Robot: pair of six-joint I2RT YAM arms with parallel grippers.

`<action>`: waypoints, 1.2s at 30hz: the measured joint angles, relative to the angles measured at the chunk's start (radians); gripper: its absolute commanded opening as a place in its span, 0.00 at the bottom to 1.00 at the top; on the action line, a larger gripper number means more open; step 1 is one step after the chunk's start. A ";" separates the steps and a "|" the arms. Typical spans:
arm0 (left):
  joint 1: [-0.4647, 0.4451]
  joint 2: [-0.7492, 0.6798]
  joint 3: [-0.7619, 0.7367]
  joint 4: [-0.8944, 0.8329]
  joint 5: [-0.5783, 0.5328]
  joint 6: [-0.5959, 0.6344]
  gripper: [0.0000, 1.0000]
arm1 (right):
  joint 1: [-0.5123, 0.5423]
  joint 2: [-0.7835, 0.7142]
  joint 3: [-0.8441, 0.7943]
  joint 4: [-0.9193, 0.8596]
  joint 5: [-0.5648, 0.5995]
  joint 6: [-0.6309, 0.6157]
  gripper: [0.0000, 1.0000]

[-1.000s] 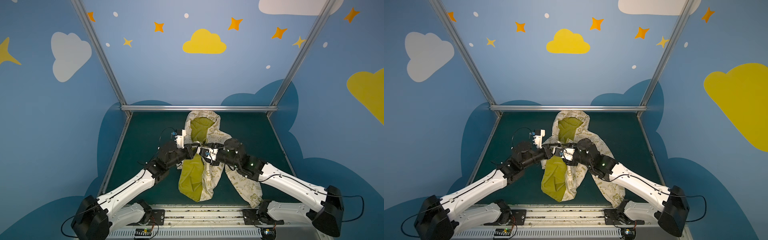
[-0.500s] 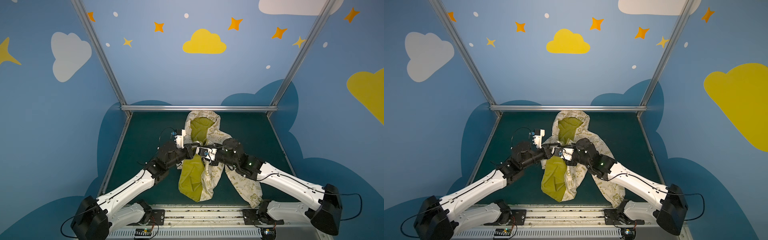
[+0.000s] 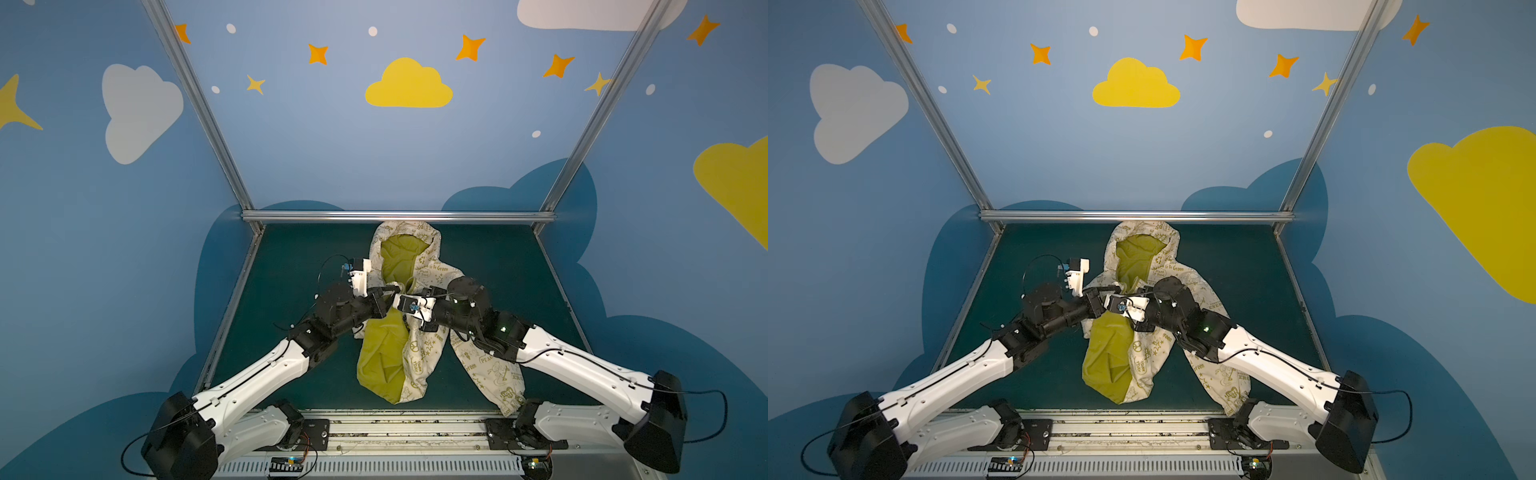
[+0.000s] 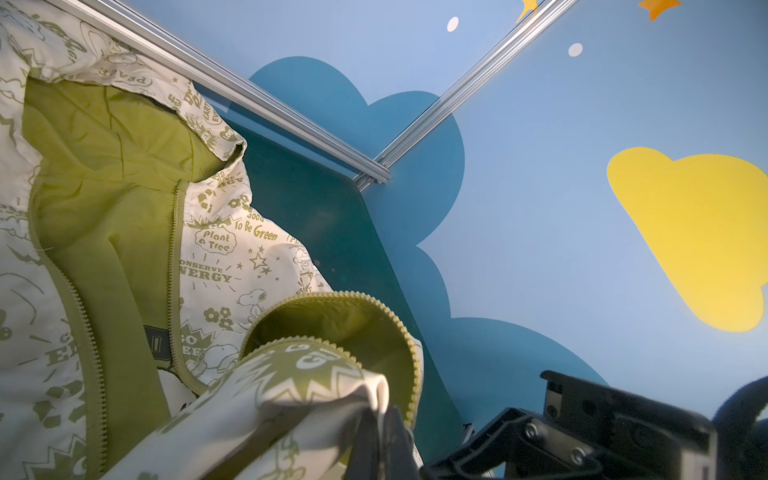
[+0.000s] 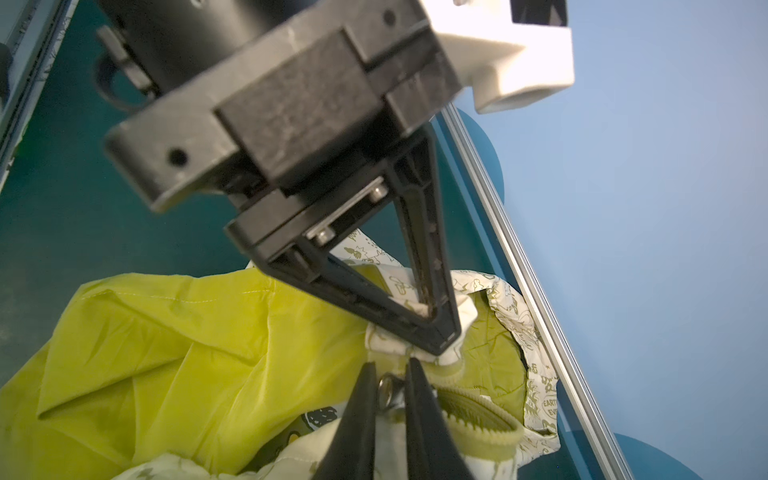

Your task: Zip up the jacket

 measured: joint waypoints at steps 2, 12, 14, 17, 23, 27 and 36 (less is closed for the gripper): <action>0.000 -0.001 0.000 0.000 0.000 0.000 0.03 | 0.000 -0.003 0.000 0.000 0.006 0.002 0.08; 0.001 -0.001 0.000 -0.003 0.000 0.005 0.03 | -0.001 -0.005 0.000 -0.001 0.025 0.002 0.00; 0.001 -0.001 0.000 -0.003 0.000 0.006 0.03 | -0.002 -0.005 0.000 -0.001 0.026 0.000 0.00; 0.001 -0.001 0.000 -0.004 0.000 0.006 0.03 | -0.003 -0.005 0.001 -0.002 0.026 0.000 0.00; 0.001 -0.011 0.000 -0.008 0.004 0.014 0.03 | -0.013 -0.001 0.011 0.006 0.056 0.014 0.00; 0.002 -0.026 0.000 -0.010 0.004 0.022 0.03 | -0.018 0.009 0.033 0.010 0.063 0.022 0.00; 0.007 -0.049 0.000 -0.026 -0.004 0.029 0.03 | -0.052 0.047 0.097 -0.016 -0.003 0.048 0.00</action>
